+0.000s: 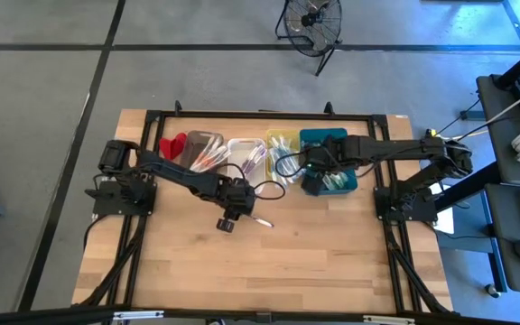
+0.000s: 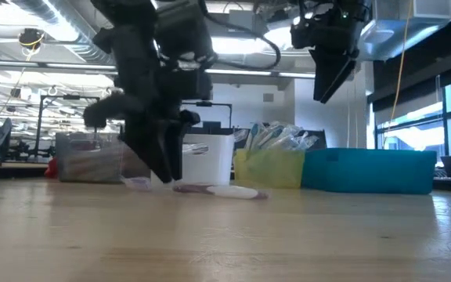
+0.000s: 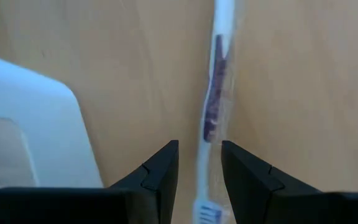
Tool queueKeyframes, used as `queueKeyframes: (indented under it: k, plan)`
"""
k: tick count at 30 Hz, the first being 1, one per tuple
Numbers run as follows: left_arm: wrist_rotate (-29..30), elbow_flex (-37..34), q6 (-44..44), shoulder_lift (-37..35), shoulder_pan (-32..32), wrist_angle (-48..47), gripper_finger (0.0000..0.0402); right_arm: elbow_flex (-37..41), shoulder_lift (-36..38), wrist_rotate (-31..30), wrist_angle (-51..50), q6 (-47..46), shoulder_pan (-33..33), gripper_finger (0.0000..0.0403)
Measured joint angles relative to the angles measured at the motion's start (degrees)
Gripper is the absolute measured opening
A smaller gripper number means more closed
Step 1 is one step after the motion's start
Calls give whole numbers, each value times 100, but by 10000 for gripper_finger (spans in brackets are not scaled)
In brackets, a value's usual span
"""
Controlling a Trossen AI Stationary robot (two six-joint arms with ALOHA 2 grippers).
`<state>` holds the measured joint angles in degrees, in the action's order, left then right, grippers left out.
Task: Pick & Place Toothbrushes
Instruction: Put the purple toothbrush into the white bin
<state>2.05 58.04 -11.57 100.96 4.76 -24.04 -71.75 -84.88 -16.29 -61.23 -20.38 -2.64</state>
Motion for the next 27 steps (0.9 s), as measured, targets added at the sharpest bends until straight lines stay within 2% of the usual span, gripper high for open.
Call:
queueKeyframes:
  k: [9,15,18,24,27]
  plan:
    - [69,33,-182,467,2,78,116,0,0,-41,336,0,191,367]
    - [109,25,-160,497,-62,173,111,0,0,-40,434,-2,252,359]
    - [110,16,-160,480,-28,170,90,0,0,-40,468,-4,289,357]
    - [111,9,-306,484,66,135,21,0,0,-38,468,-9,329,363]
    - [133,9,-350,485,96,135,13,0,0,-38,468,-11,329,369]
